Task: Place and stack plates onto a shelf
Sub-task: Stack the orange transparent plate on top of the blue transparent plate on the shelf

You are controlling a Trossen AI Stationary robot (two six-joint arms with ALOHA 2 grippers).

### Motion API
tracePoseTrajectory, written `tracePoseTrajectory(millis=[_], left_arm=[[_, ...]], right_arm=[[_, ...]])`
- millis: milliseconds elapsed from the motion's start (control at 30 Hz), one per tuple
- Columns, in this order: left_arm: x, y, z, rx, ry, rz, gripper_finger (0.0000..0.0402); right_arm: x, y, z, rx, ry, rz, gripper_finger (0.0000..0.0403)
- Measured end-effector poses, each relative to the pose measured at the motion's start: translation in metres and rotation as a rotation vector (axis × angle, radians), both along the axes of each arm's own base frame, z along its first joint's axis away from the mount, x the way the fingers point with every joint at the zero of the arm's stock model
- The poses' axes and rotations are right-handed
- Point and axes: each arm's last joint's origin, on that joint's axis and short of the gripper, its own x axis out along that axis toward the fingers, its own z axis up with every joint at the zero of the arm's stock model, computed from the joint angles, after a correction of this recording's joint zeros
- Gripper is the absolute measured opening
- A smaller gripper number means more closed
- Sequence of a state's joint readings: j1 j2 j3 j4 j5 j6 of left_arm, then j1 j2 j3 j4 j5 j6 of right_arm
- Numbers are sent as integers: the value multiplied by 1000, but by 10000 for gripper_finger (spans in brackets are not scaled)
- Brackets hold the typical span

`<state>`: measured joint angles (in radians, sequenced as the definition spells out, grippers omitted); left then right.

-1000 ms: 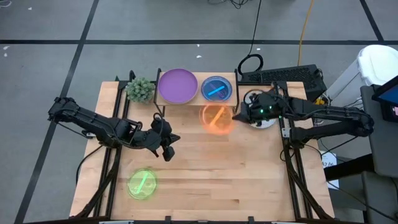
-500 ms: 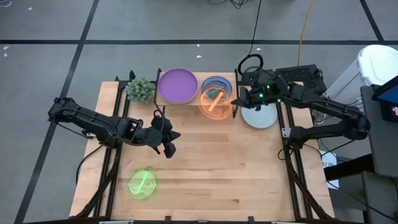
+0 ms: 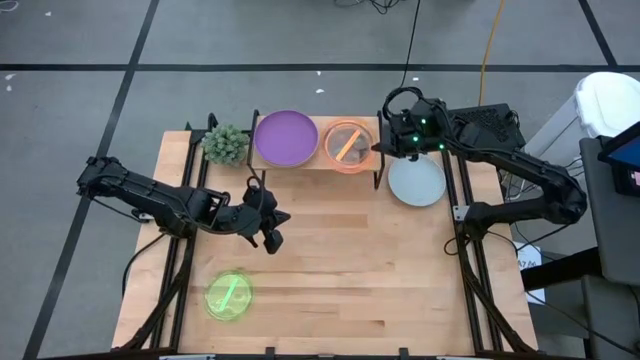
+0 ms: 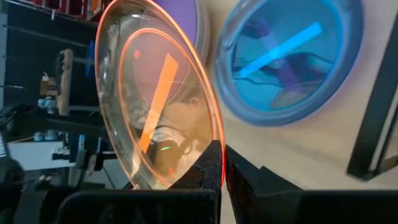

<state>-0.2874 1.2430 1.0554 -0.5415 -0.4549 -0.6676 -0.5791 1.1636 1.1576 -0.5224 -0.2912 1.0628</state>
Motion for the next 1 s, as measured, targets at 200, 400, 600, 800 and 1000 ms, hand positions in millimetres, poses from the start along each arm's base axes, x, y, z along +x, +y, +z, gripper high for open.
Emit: tracePoseTrajectory(millis=[200, 400, 600, 800, 1000], left_arm=[[0, 0, 0, -17, -5, 13, 3], [0, 0, 0, -8, 0, 7, 3], [0, 0, 0, -12, -2, 11, 3], [0, 1, 0, -1, -6, 25, 3], [0, 1, 0, 19, 1, 9, 3]], right_arm=[[-1, -15, -3, -50, 8, -19, 0], [-1, -30, -6, -110, 4, -37, 0], [4, -42, -11, -201, -66, -46, 0], [5, -47, -22, -244, -139, -68, 0], [5, -49, -29, -276, -155, -66, 0]])
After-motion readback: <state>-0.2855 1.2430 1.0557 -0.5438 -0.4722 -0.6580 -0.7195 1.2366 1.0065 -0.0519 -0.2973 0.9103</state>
